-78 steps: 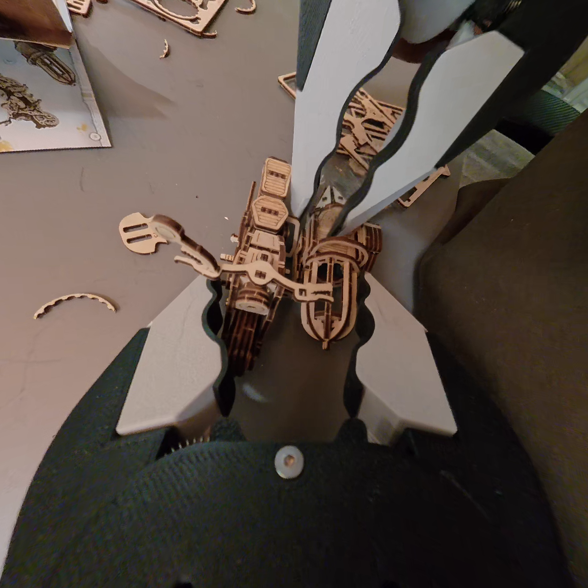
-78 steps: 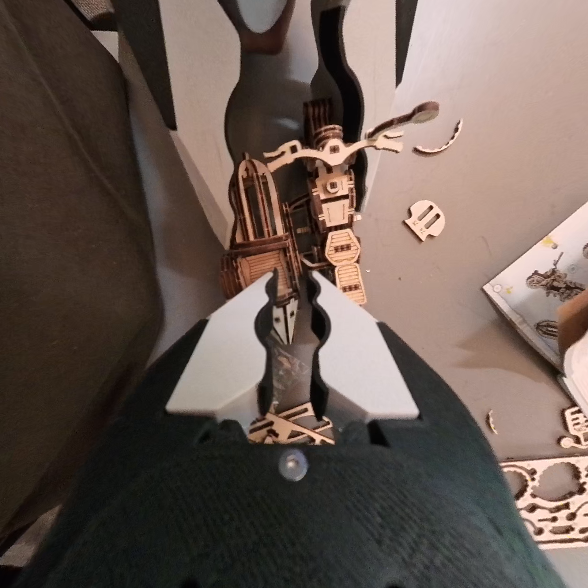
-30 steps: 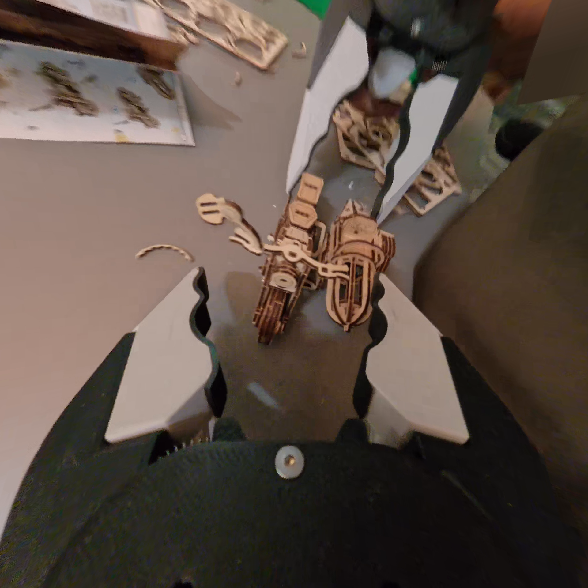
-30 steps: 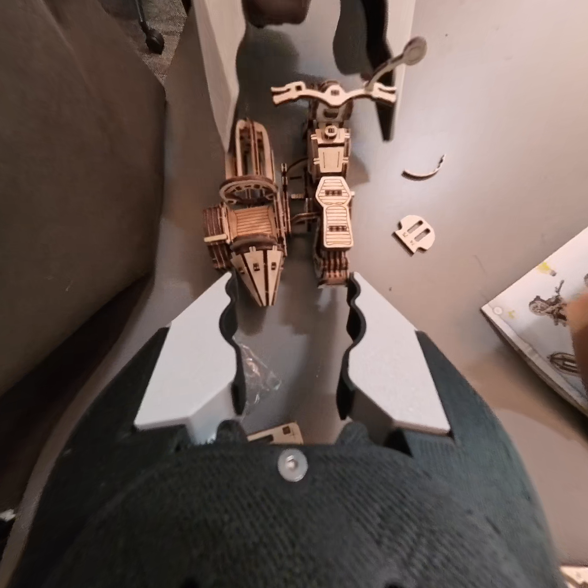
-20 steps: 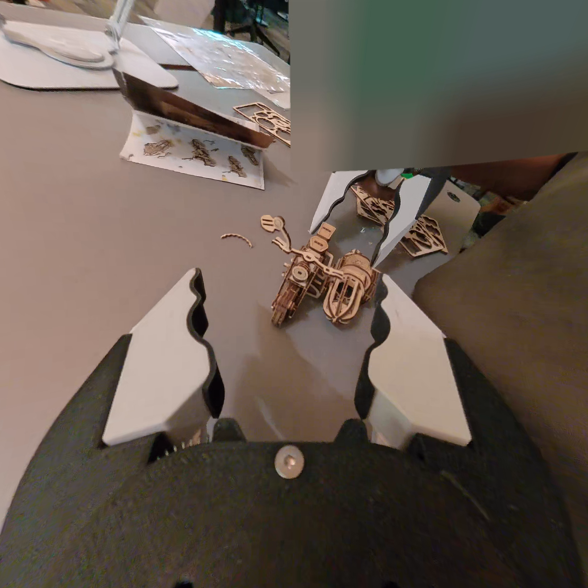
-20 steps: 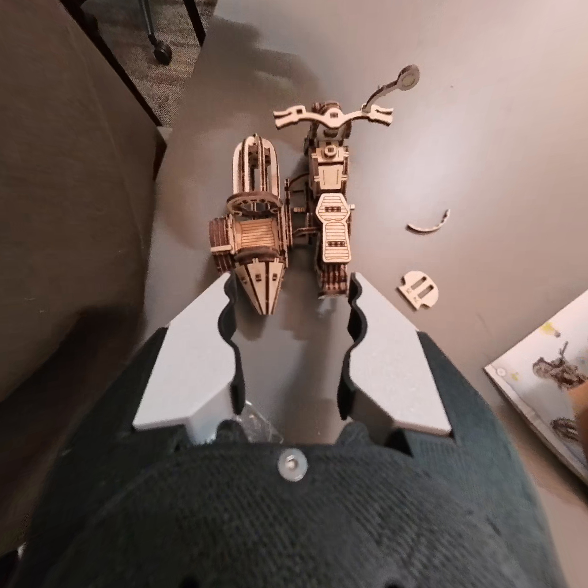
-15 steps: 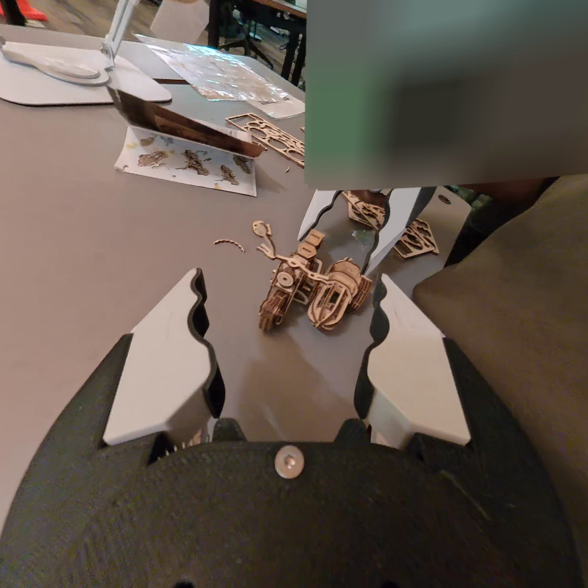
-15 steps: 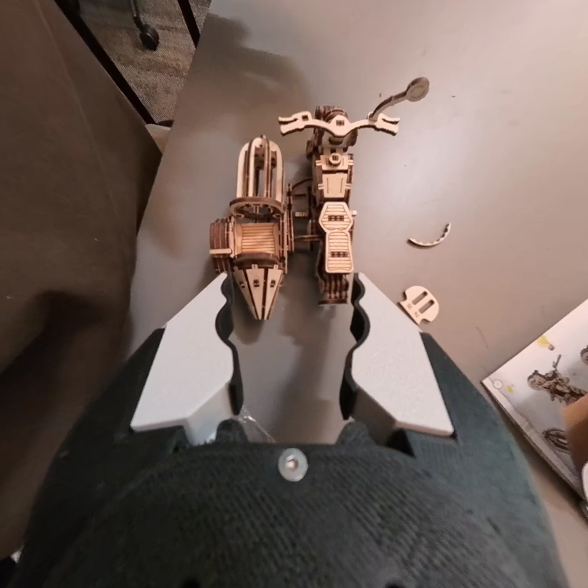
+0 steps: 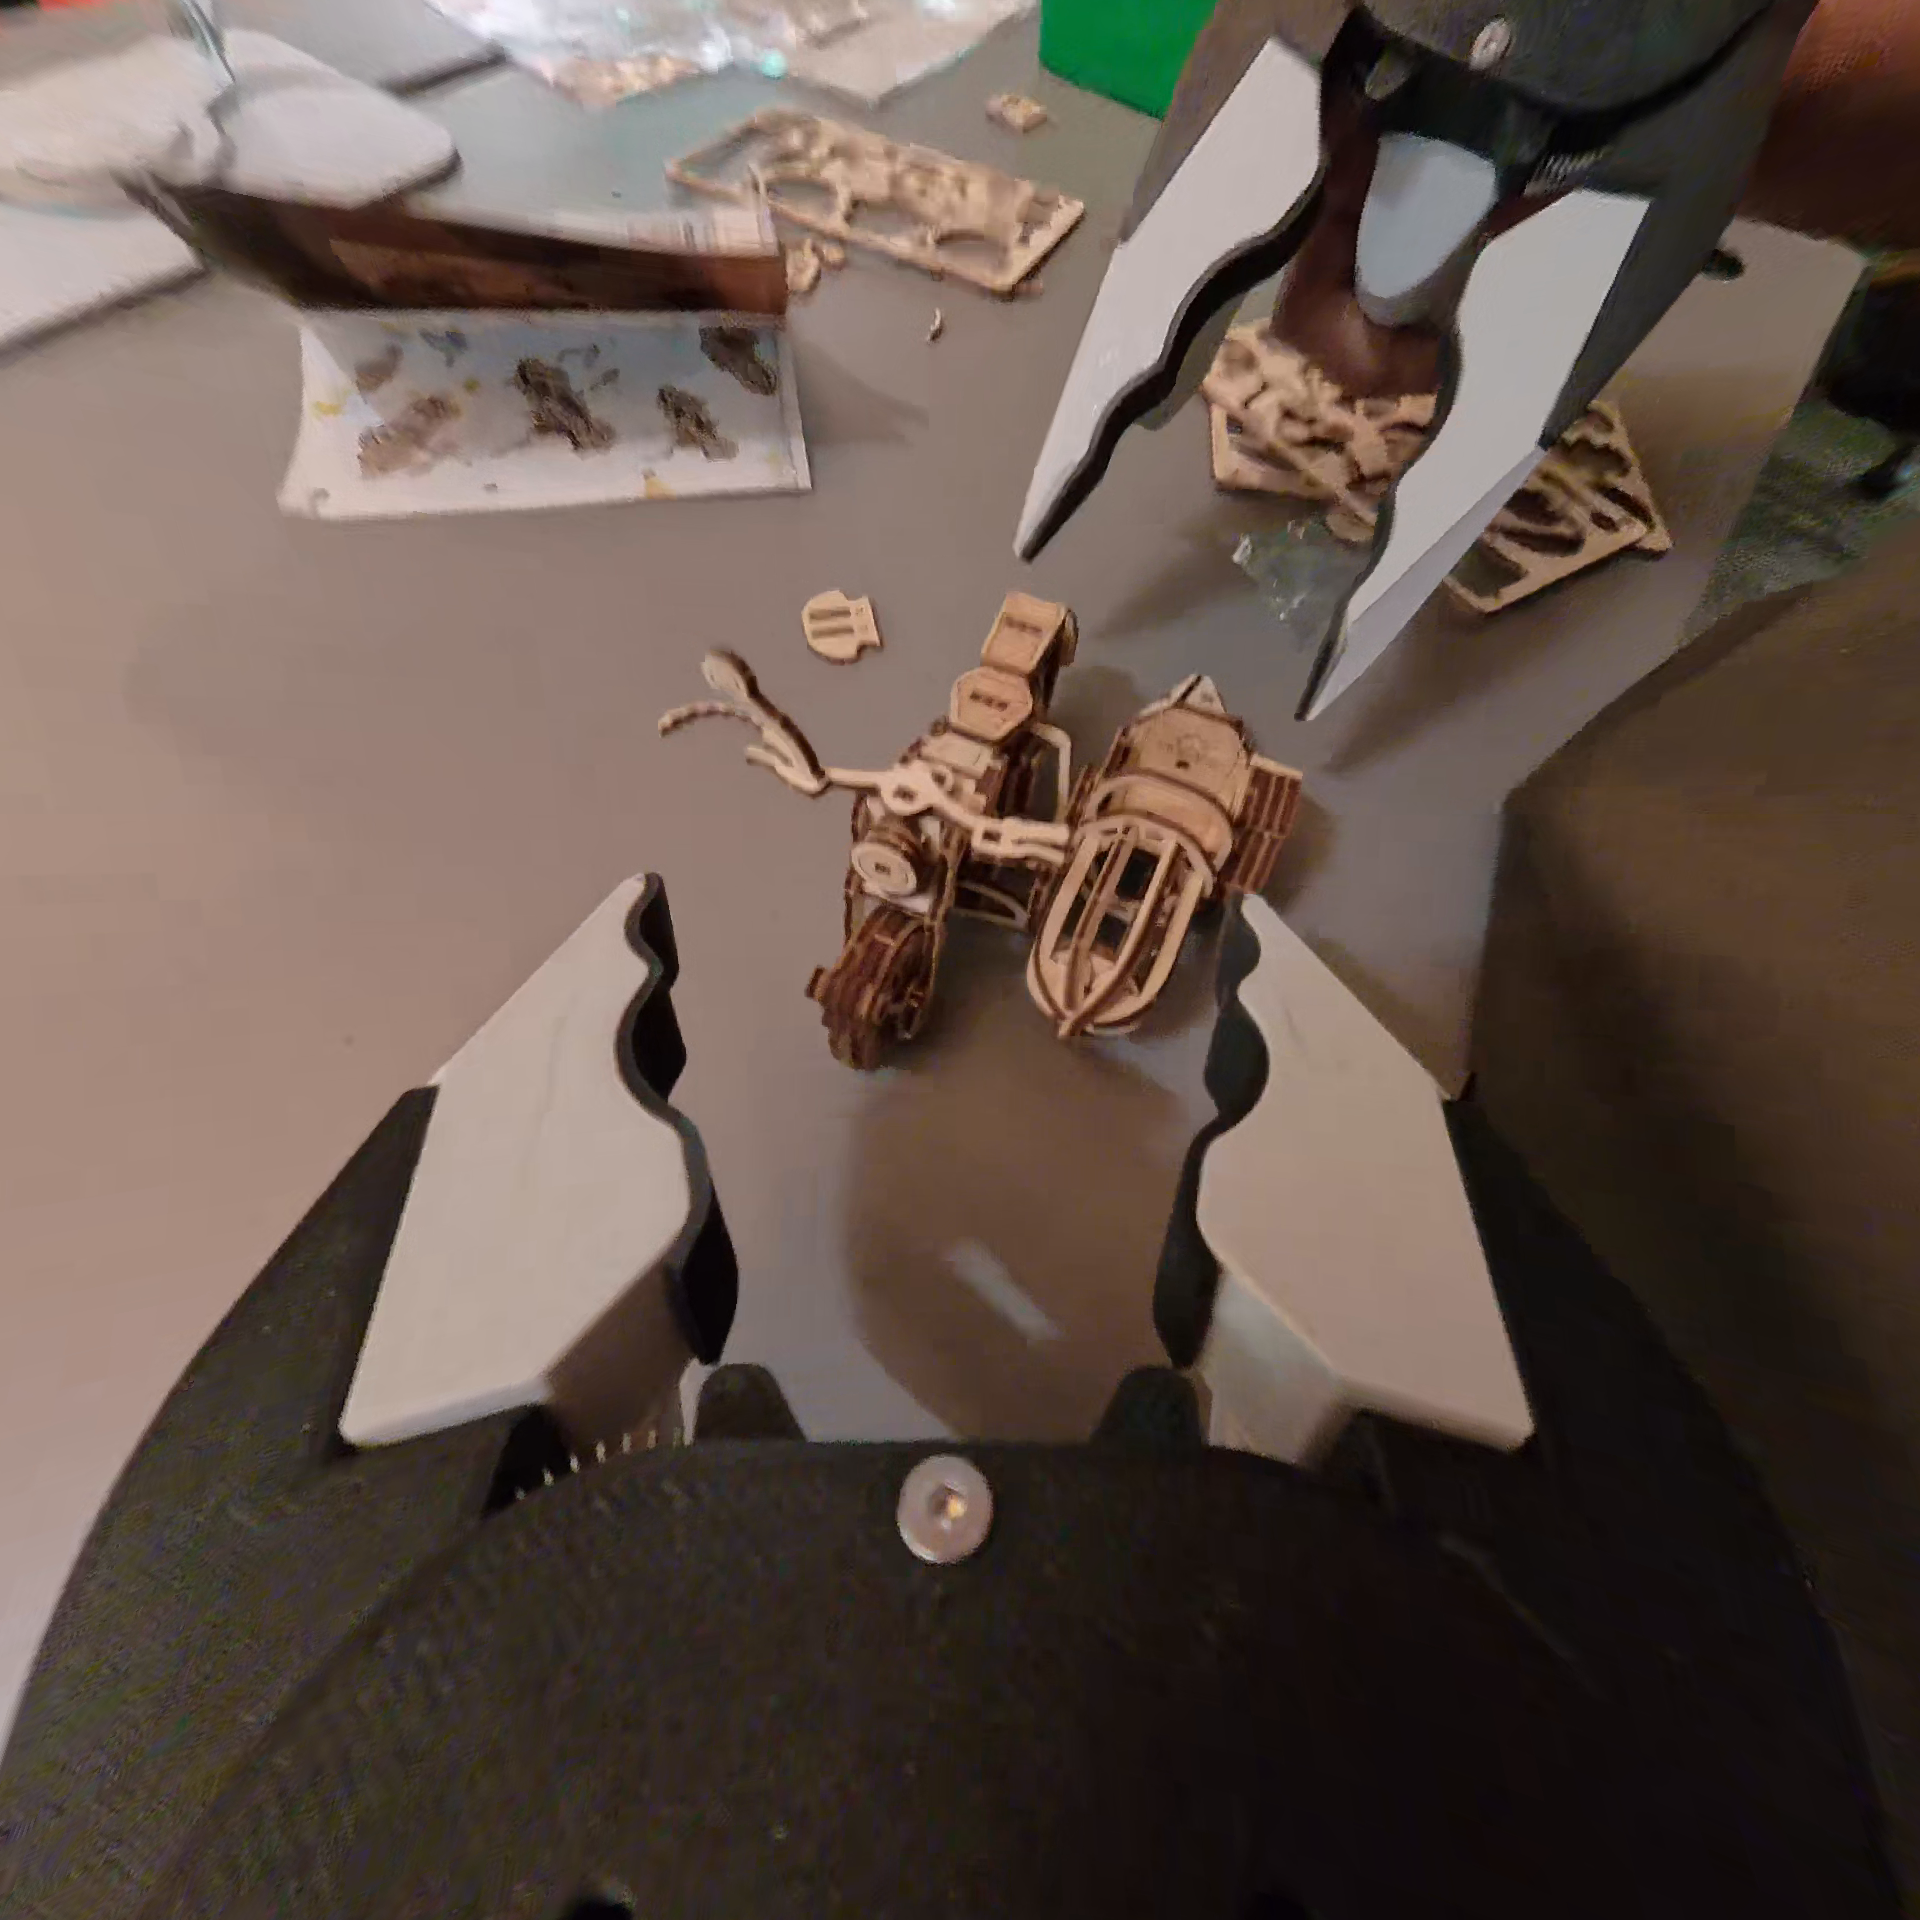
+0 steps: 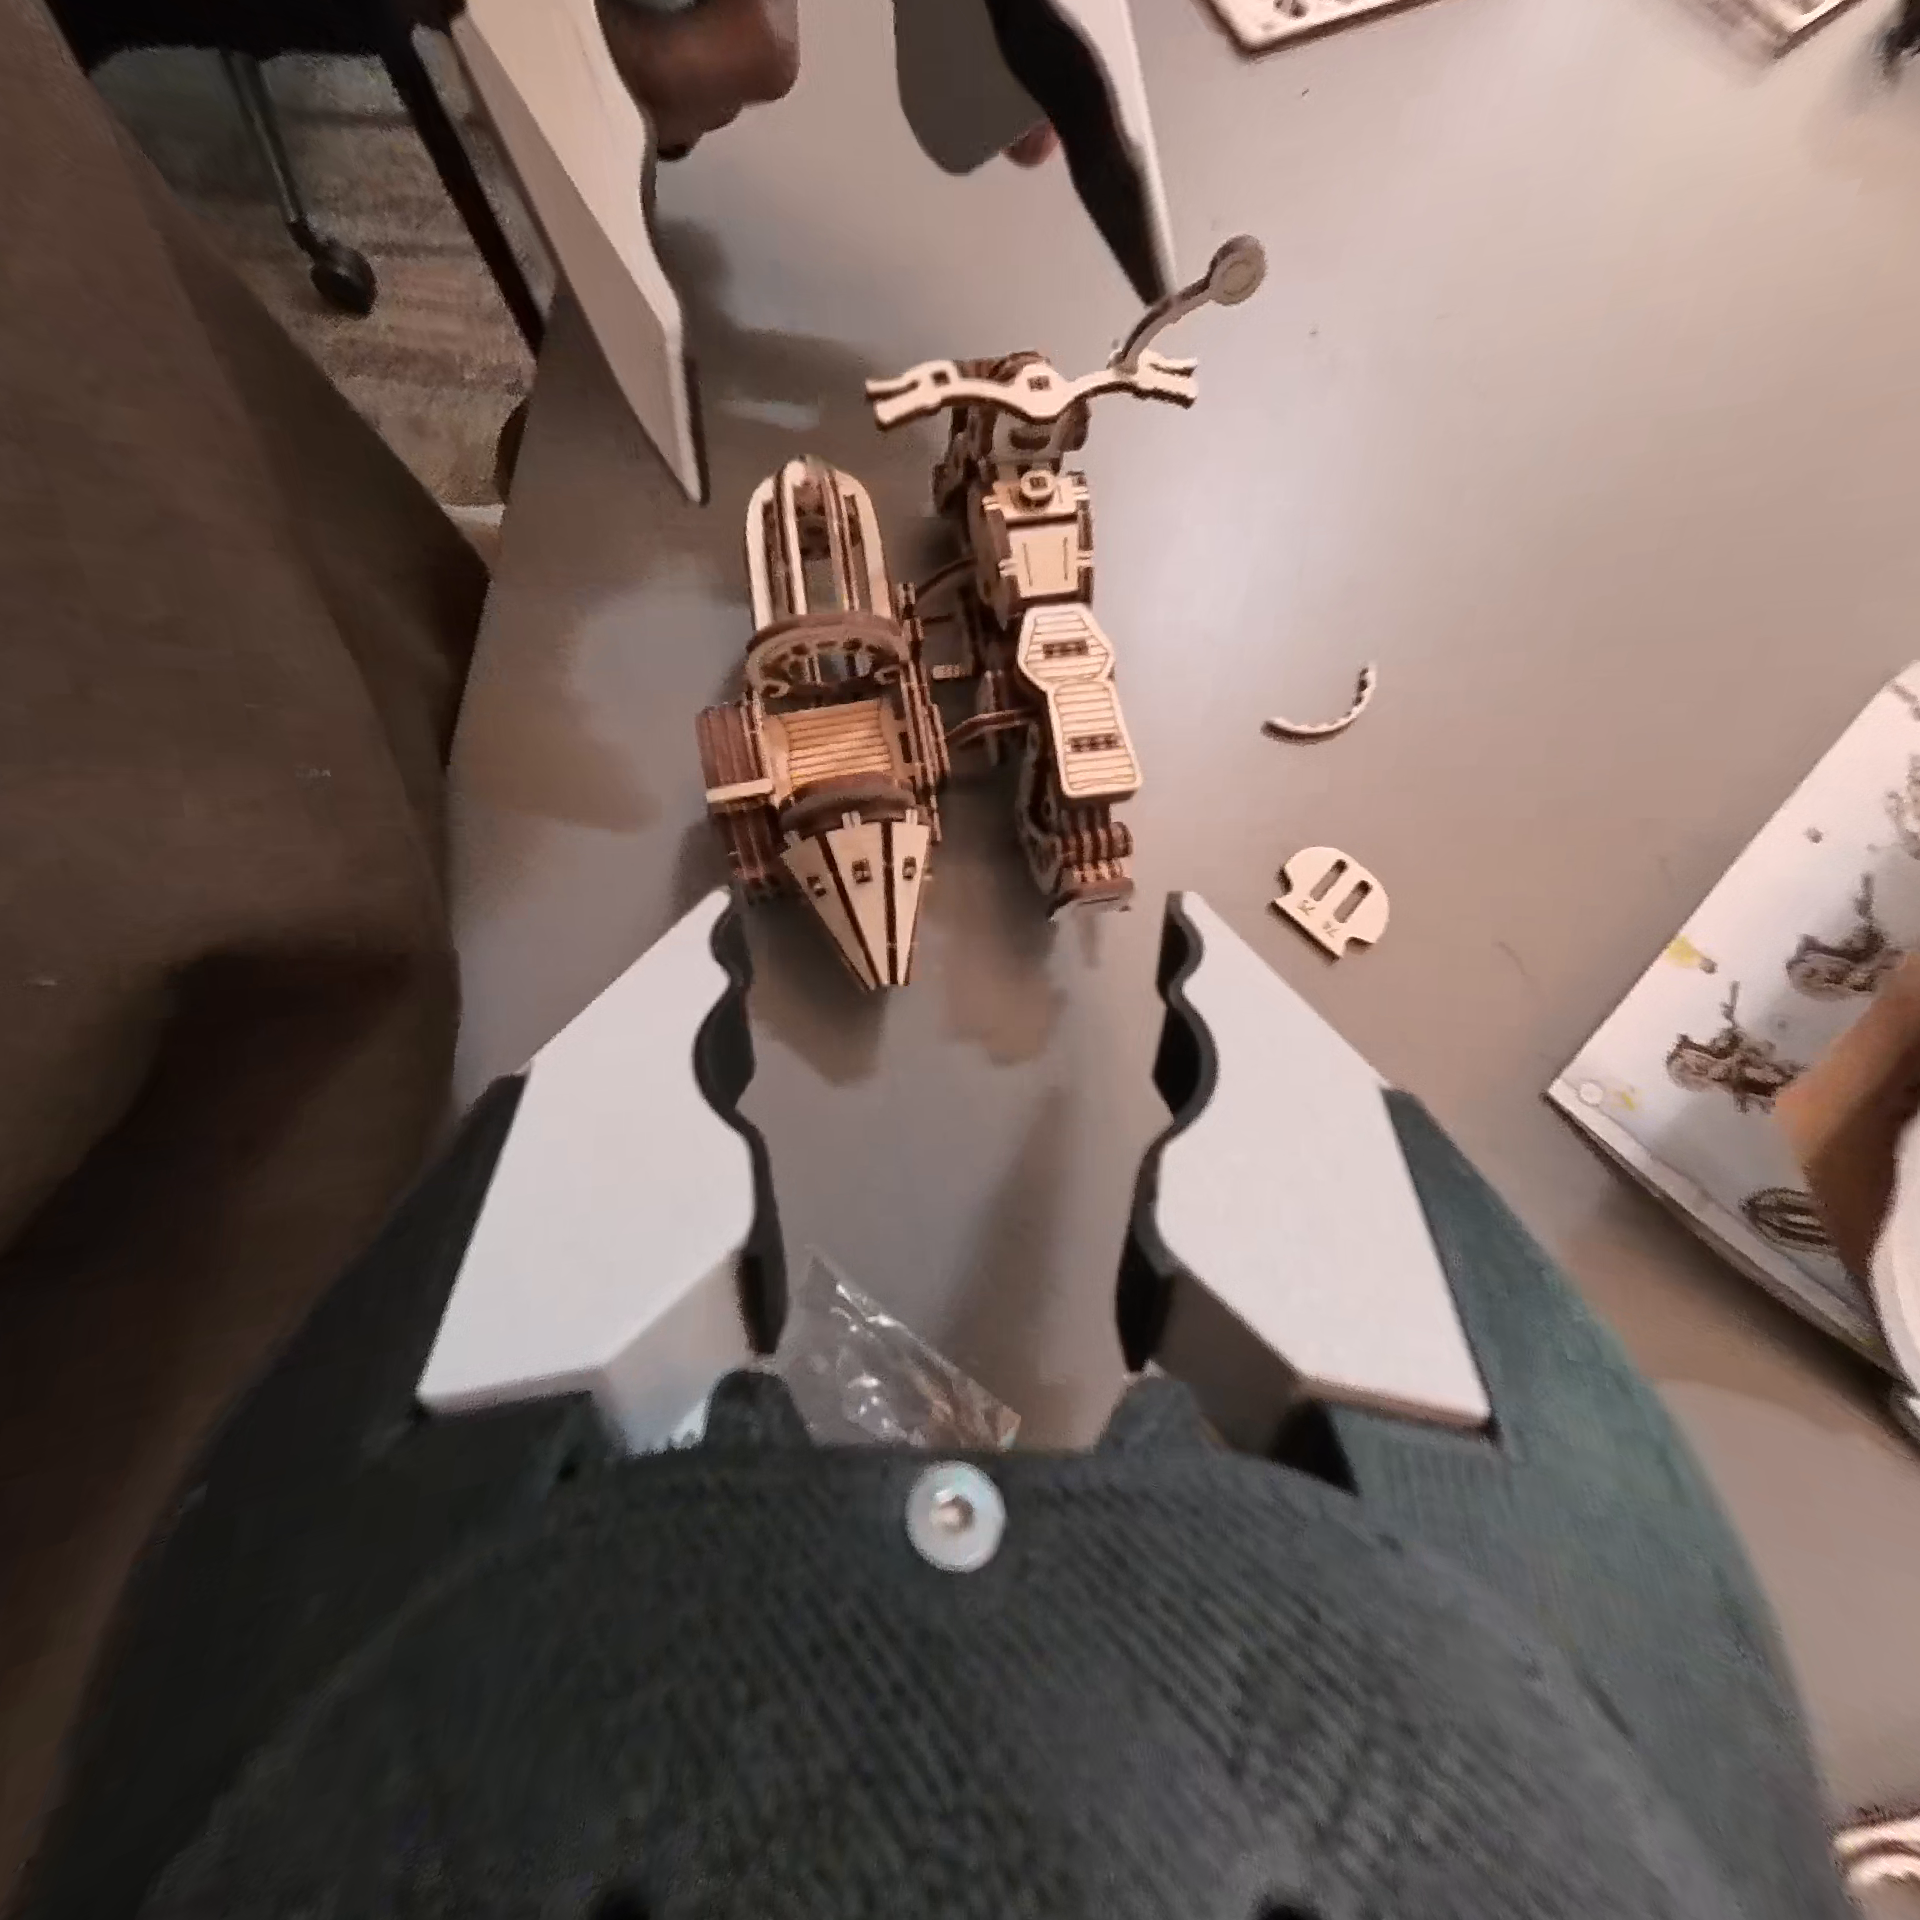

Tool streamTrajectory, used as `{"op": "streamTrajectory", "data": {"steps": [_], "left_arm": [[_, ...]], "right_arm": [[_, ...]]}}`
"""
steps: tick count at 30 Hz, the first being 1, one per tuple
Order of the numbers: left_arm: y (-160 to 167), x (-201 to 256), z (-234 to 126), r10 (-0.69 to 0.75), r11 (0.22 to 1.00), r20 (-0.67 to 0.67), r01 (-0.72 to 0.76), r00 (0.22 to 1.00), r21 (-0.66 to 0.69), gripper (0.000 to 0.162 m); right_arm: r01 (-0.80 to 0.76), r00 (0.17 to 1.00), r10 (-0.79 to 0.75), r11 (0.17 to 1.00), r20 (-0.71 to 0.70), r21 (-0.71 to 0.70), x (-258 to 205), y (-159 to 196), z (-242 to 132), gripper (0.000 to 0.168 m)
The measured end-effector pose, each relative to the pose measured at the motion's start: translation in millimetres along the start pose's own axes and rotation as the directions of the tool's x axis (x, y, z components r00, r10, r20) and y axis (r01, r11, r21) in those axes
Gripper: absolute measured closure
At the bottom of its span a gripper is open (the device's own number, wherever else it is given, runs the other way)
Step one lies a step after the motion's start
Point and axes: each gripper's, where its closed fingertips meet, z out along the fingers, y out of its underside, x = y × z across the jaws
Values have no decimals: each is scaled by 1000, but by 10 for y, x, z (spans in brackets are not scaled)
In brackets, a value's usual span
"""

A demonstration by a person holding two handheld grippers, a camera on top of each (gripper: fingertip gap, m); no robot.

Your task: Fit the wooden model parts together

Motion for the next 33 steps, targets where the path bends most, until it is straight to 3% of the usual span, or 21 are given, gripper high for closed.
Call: {"op": "streamTrajectory", "data": {"steps": [4,7,14,20,33], "left_arm": [[-234,143,-81,-12,994,-61,19,998,112,67],[-142,169,-65,-15,998,-61,19,998,66,67],[-86,295,-17,-43,998,-73,46,996,37,75],[7,348,73,3,1000,12,-3,1000,-13,73],[97,313,126,-5,999,19,6,1000,-43,72]], "right_arm": [[-32,999,31,994,15,101,-20,-86,-144,106],[-68,996,57,986,72,153,-77,-79,-175,114],[-5,988,-20,987,152,163,-200,-89,-27,110],[65,982,-83,991,167,114,-281,-67,132,104],[58,986,-73,993,151,98,-324,-84,300,108]]}}
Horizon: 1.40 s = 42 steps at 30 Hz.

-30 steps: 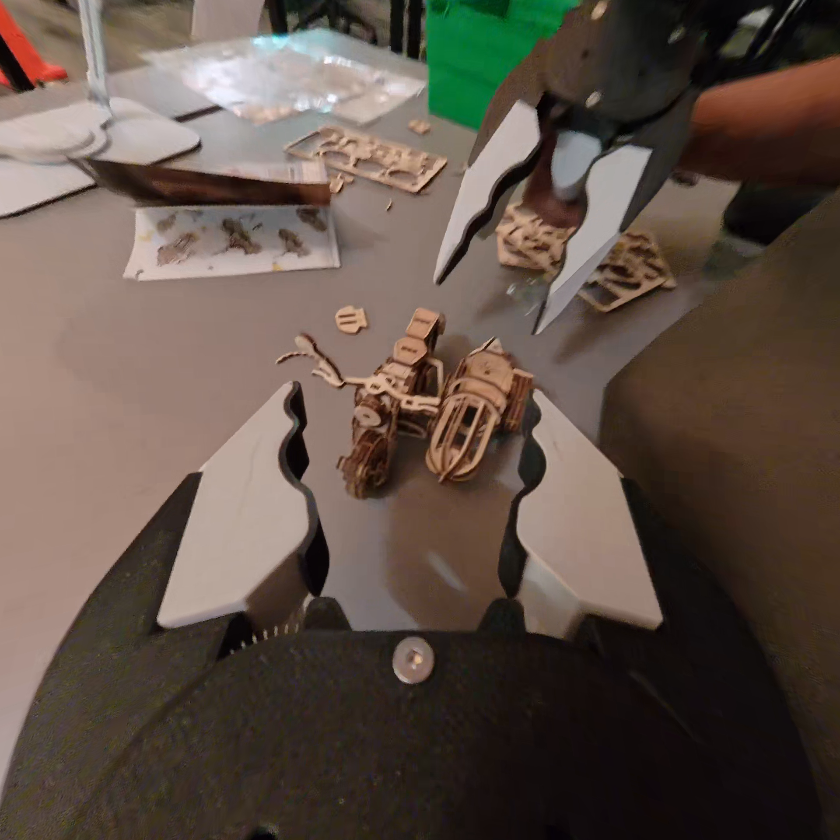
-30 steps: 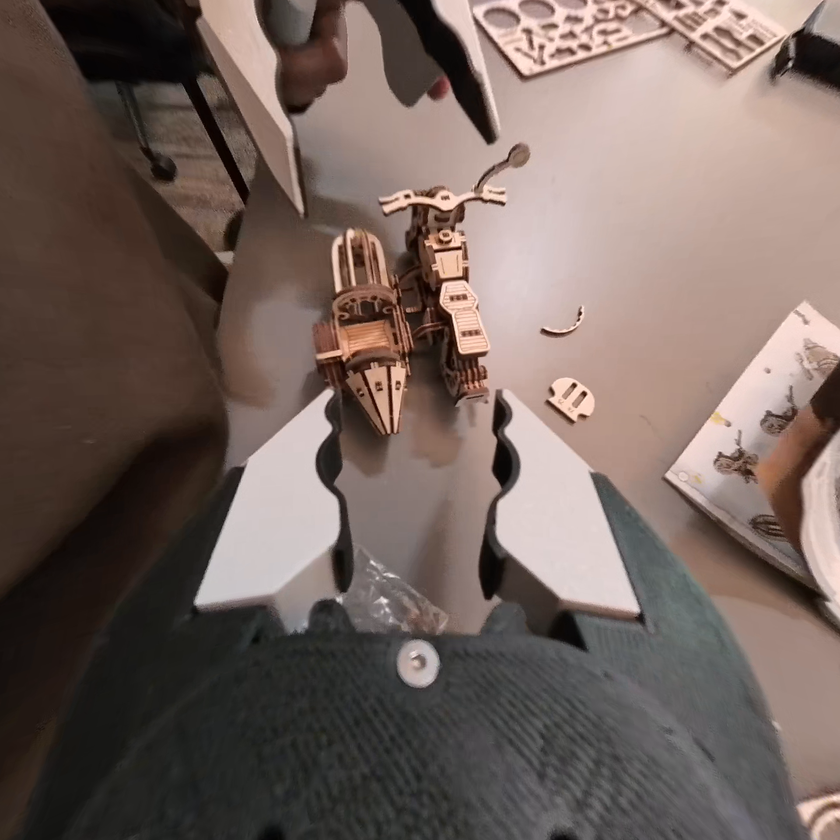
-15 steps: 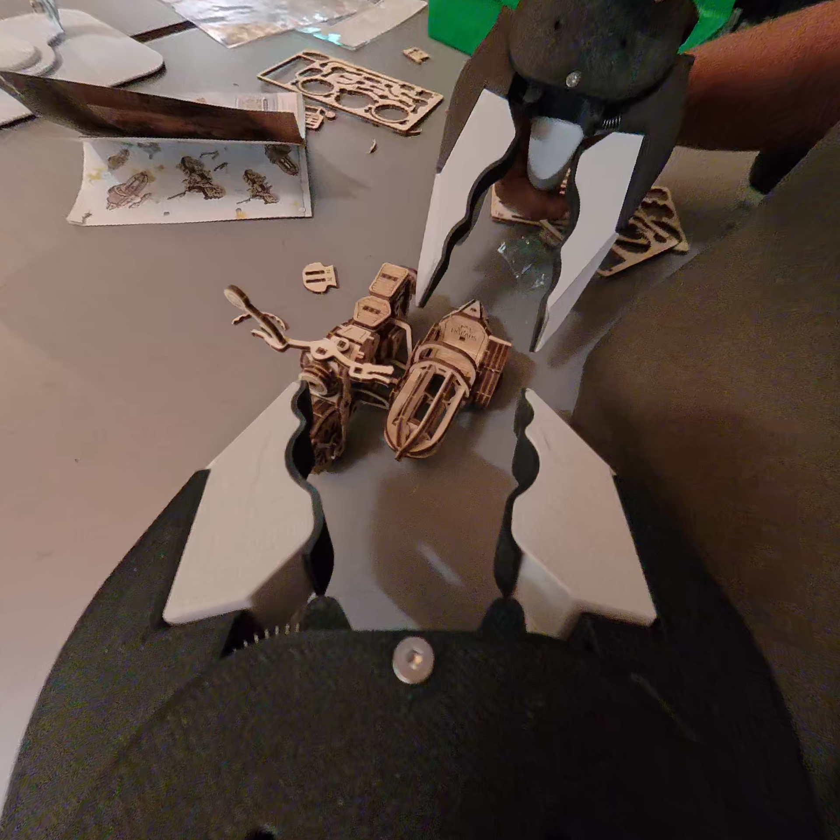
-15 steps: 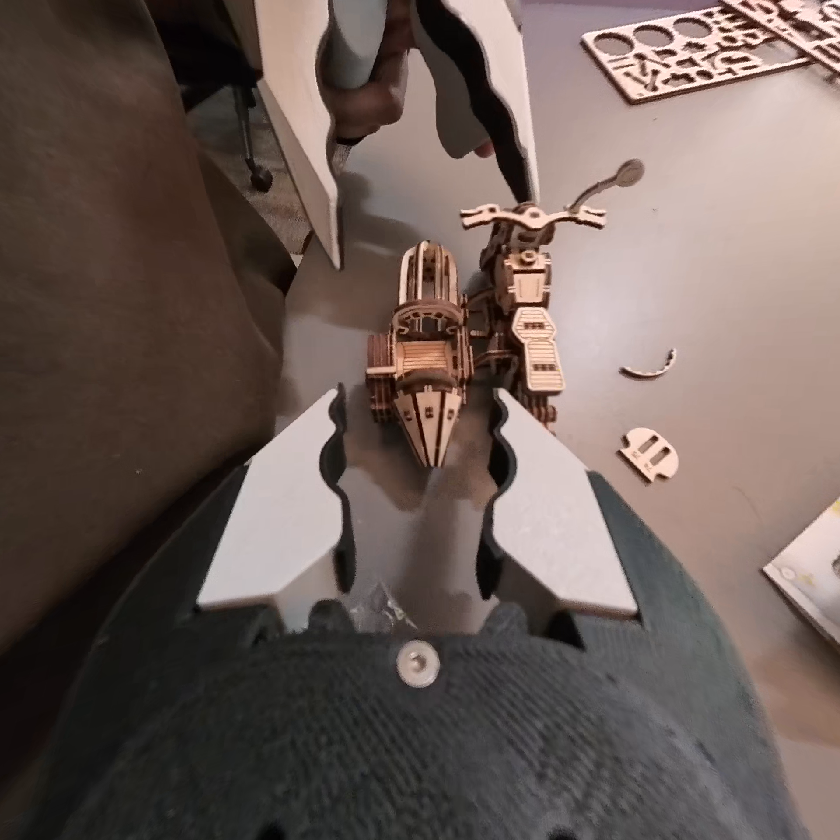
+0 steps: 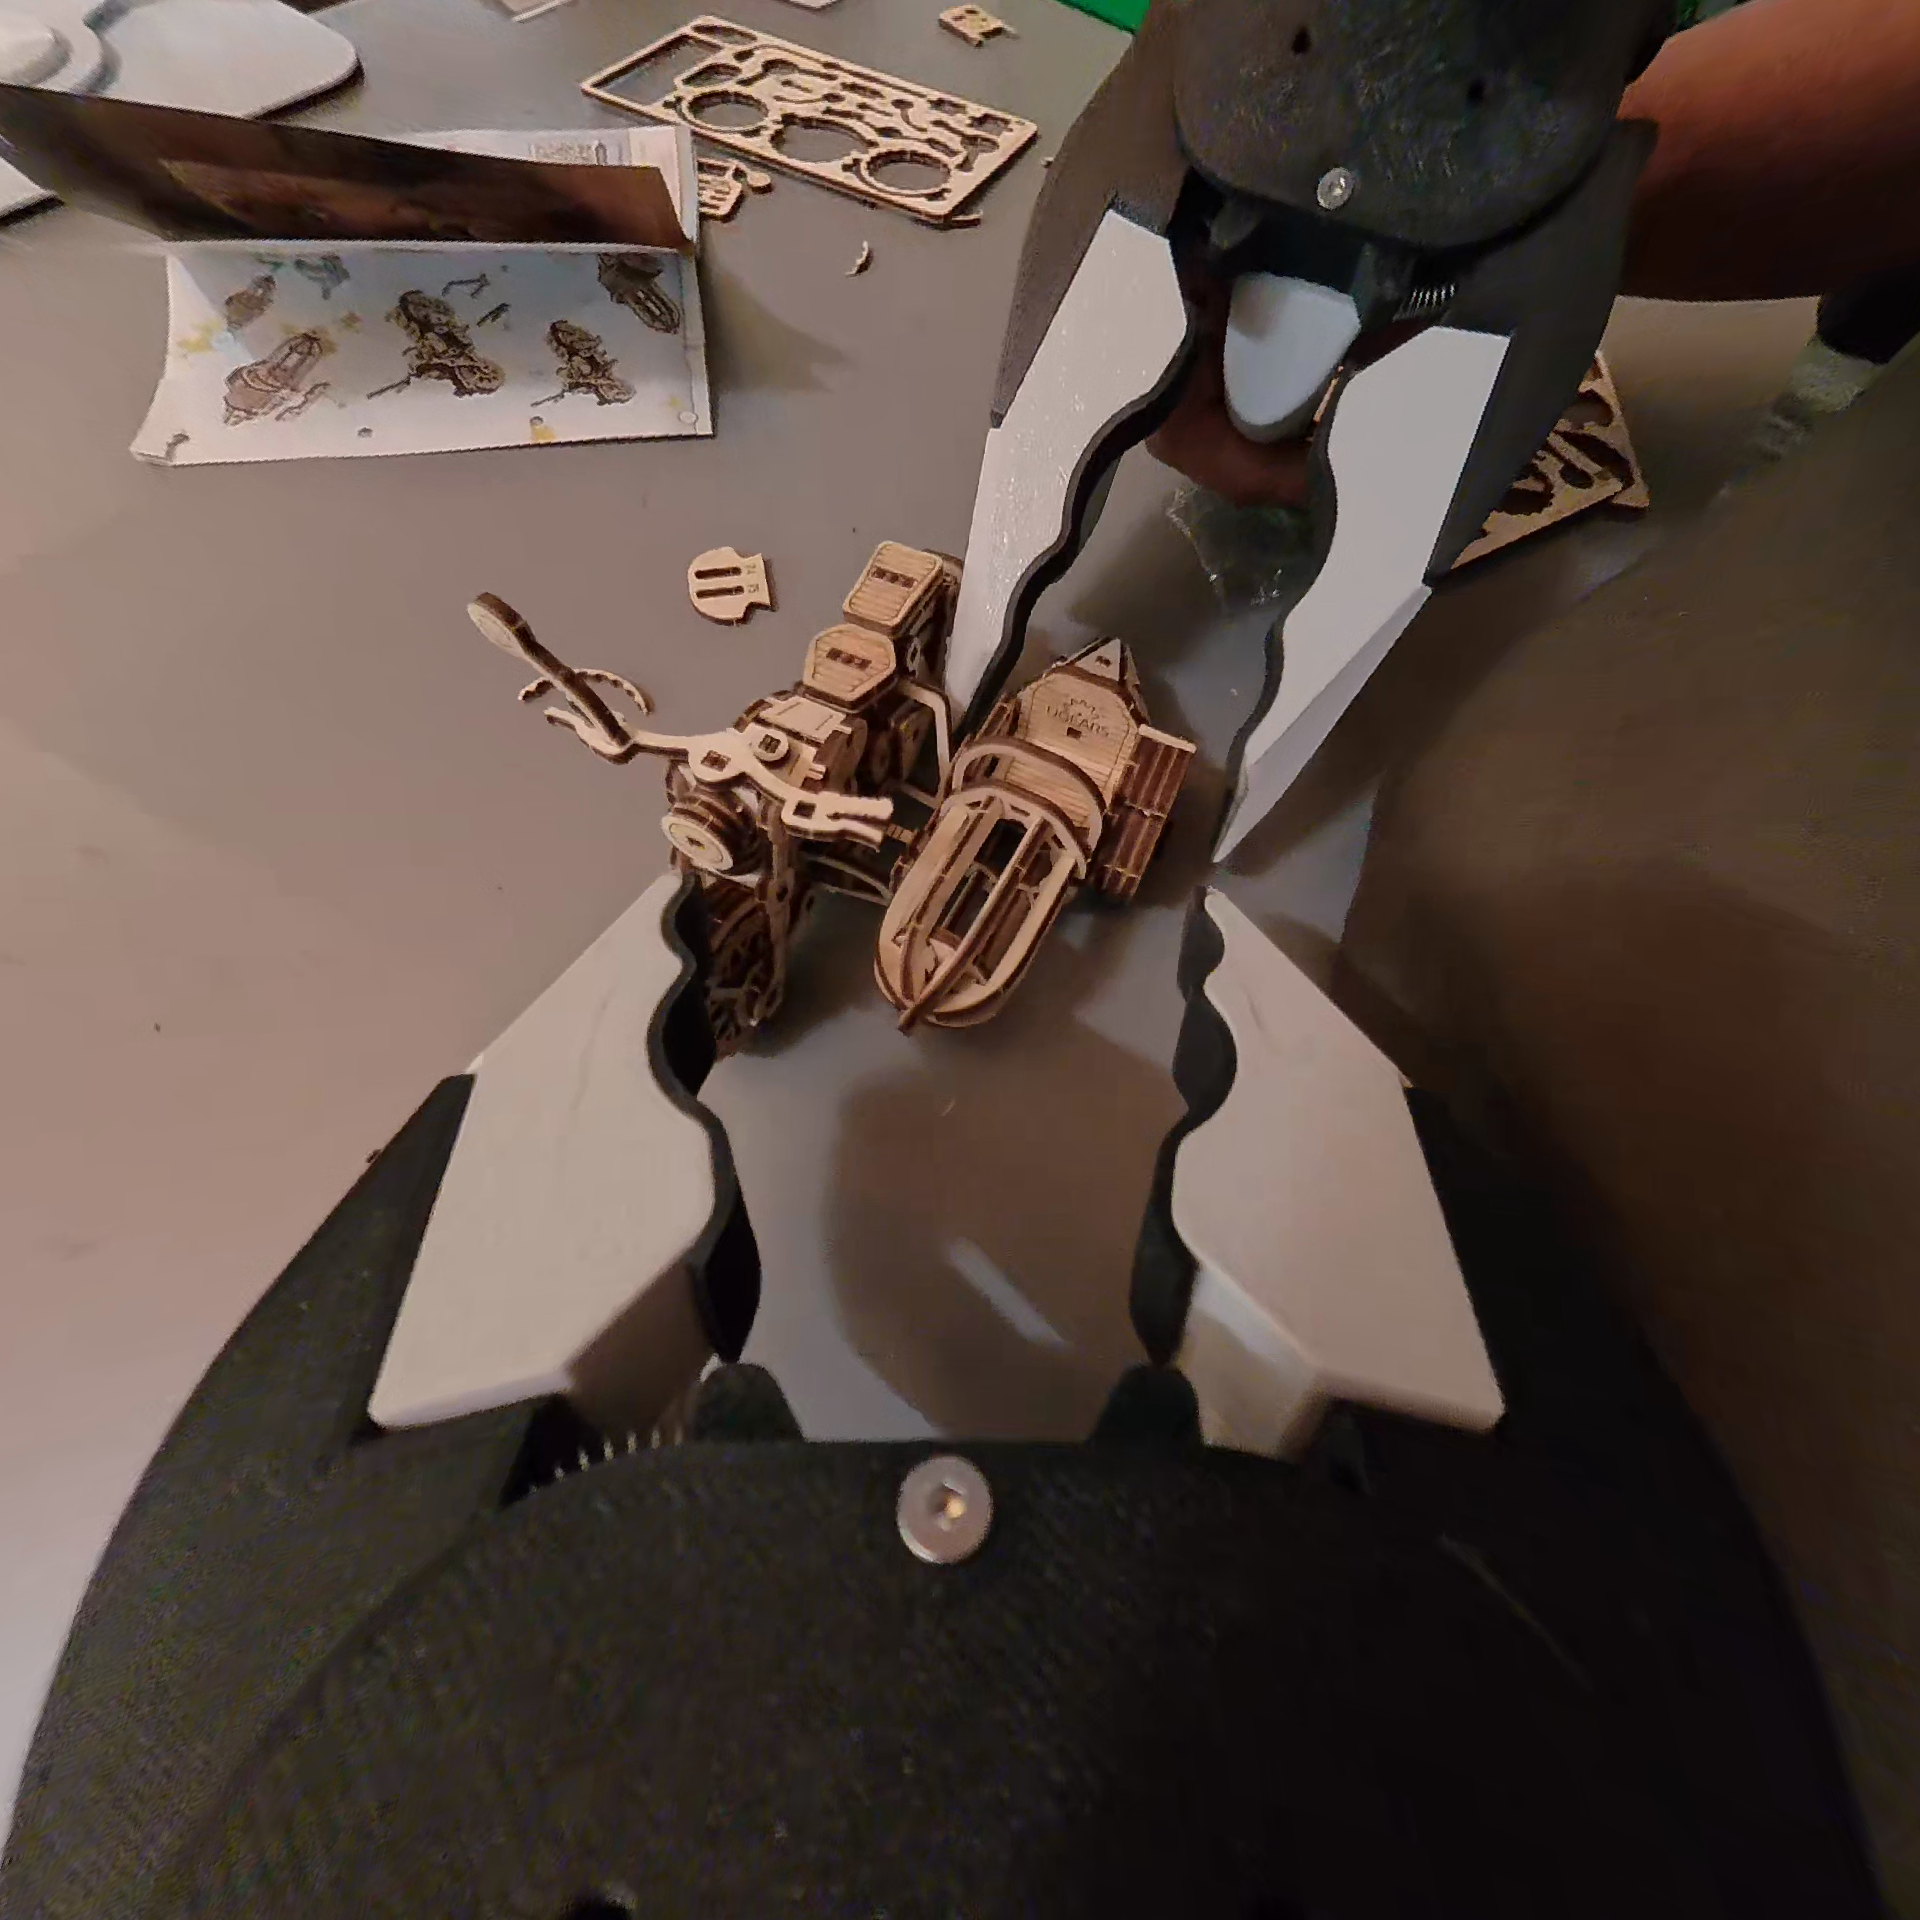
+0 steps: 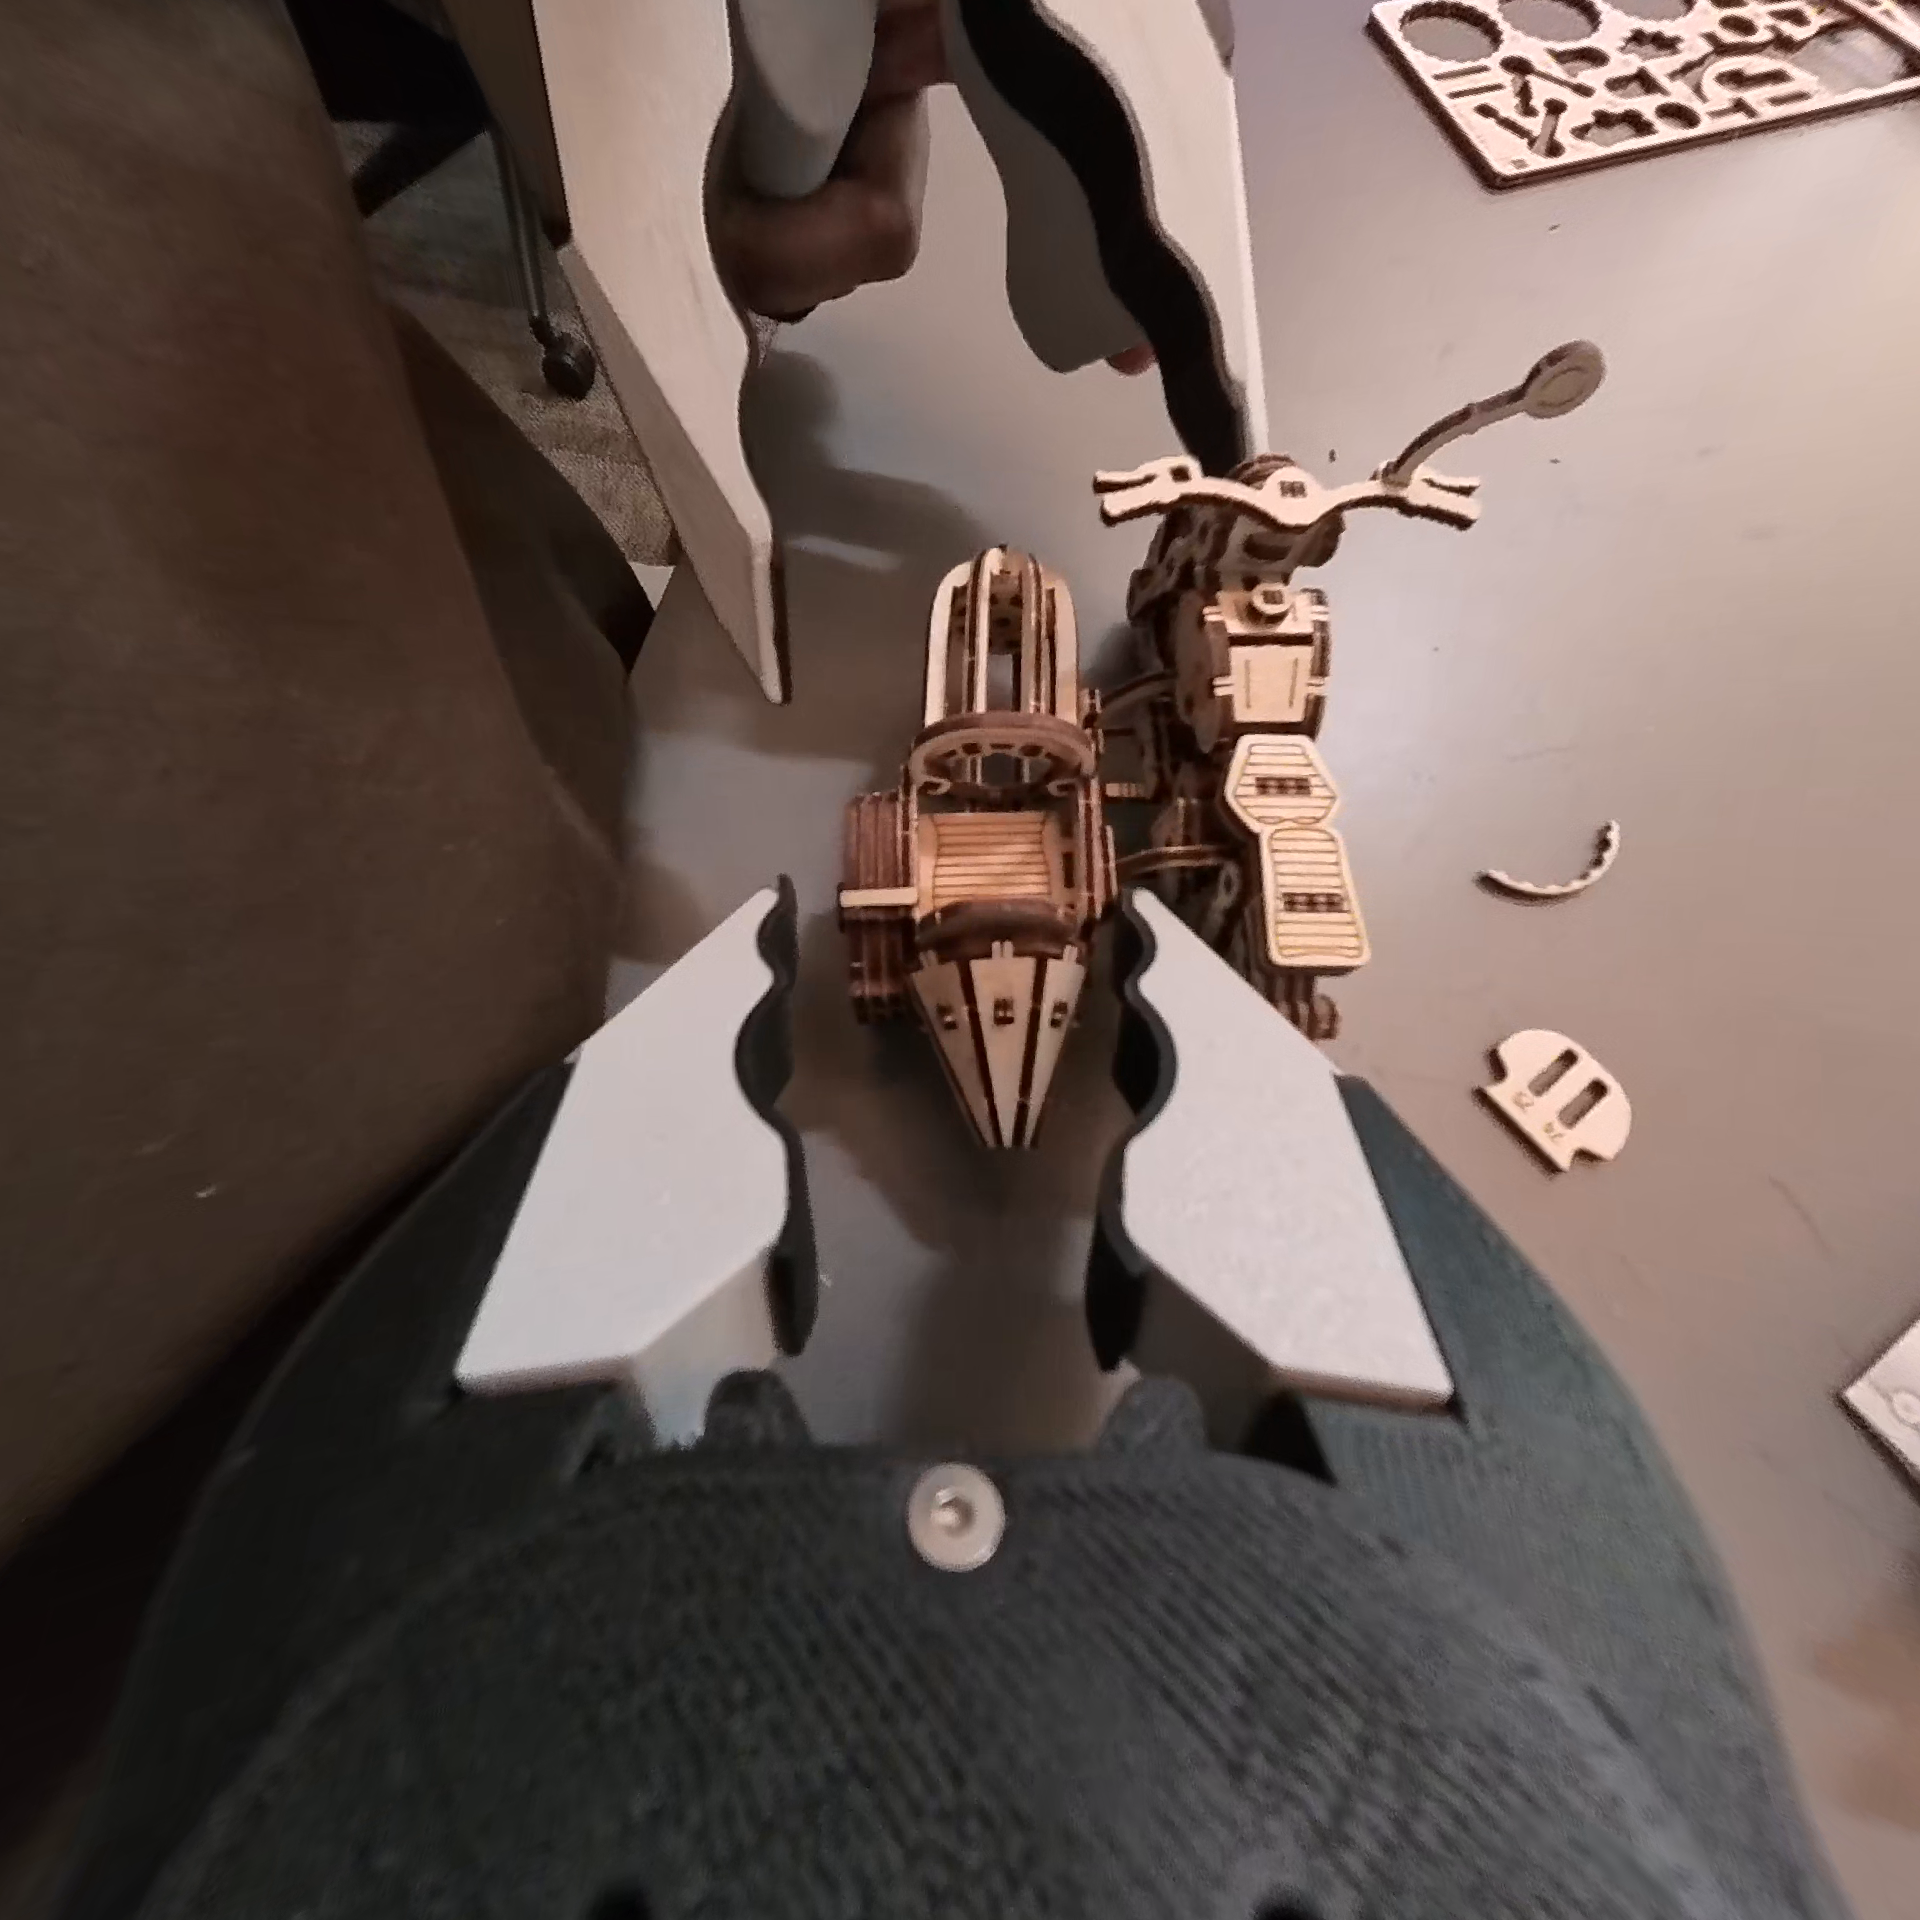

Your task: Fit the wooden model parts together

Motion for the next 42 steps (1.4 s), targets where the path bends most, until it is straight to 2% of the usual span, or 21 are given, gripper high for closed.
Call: {"op": "streamTrajectory", "data": {"steps": [7,42], "left_arm": [[16,3,19,-4,1000,-2,4,1000,-8,72],[0,-10,7,-33,999,-17,33,999,5,75]], "right_arm": [[11,1000,-11,1000,-11,-9,30,-17,28,117],[-7,1000,7,1000,-15,-21,25,-14,31,118]]}}
